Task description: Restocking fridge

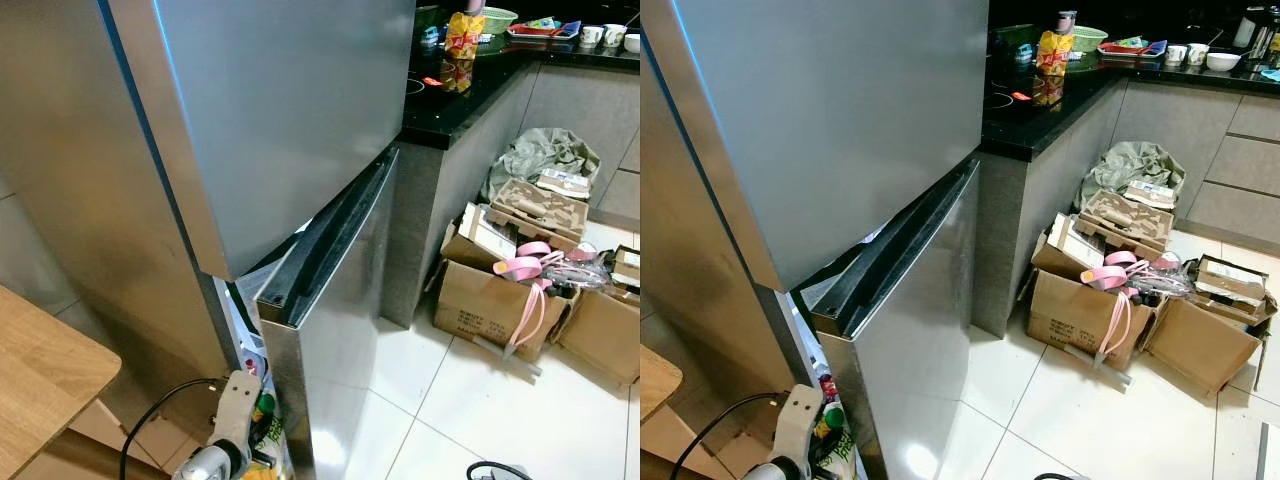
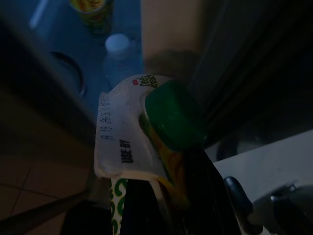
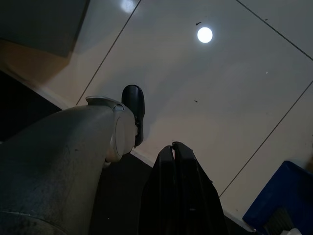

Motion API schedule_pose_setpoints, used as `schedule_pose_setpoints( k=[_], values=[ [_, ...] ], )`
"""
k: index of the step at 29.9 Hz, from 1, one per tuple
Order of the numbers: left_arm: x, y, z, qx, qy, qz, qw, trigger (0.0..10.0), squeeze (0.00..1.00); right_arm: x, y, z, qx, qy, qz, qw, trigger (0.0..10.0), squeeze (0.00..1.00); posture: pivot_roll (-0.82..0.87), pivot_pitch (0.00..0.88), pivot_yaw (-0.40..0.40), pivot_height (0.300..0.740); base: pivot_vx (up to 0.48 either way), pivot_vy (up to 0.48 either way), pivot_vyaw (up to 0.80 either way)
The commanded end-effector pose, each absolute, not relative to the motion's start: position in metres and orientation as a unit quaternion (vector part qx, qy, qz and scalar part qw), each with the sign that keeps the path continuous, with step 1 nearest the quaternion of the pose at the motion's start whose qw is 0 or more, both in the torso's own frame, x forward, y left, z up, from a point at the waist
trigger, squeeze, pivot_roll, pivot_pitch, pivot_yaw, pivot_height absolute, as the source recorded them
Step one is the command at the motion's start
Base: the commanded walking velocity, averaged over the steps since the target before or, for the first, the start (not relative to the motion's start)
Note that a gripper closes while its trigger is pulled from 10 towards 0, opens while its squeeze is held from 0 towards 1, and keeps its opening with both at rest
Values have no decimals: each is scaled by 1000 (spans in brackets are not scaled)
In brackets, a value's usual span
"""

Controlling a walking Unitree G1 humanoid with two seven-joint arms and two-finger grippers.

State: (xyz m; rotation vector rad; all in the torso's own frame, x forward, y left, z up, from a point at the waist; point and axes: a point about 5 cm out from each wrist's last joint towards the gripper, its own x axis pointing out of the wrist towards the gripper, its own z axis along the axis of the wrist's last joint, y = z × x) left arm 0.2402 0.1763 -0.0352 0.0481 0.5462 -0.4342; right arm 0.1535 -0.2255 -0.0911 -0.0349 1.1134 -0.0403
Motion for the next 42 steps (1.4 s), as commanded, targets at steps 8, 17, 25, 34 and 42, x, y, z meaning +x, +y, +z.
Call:
schedule_pose_setpoints(
  k=[8,17,25,34,42],
  values=[
    [244,162,-32,27,253,-252,934,10000,0,154,-224,-91,-11,525,-23,851,10000,0,-44,0,31,740,0,0,0],
    [256,159,-21,36,226,-263,937,10000,0,153,-227,-91,-15,526,-26,850,10000,0,-53,0,29,740,0,0,0],
    [282,115,11,74,136,-369,916,10000,0,152,-228,-91,-19,527,-27,849,10000,0,-55,0,31,740,0,0,0],
    [280,72,27,67,79,-479,872,10000,0,152,-227,-91,-20,528,-27,849,10000,0,-52,0,29,740,0,0,0],
    [277,102,13,38,122,-421,898,10000,0,152,-226,-92,-19,528,-26,849,10000,0,-52,0,29,740,0,0,0]
  ],
)
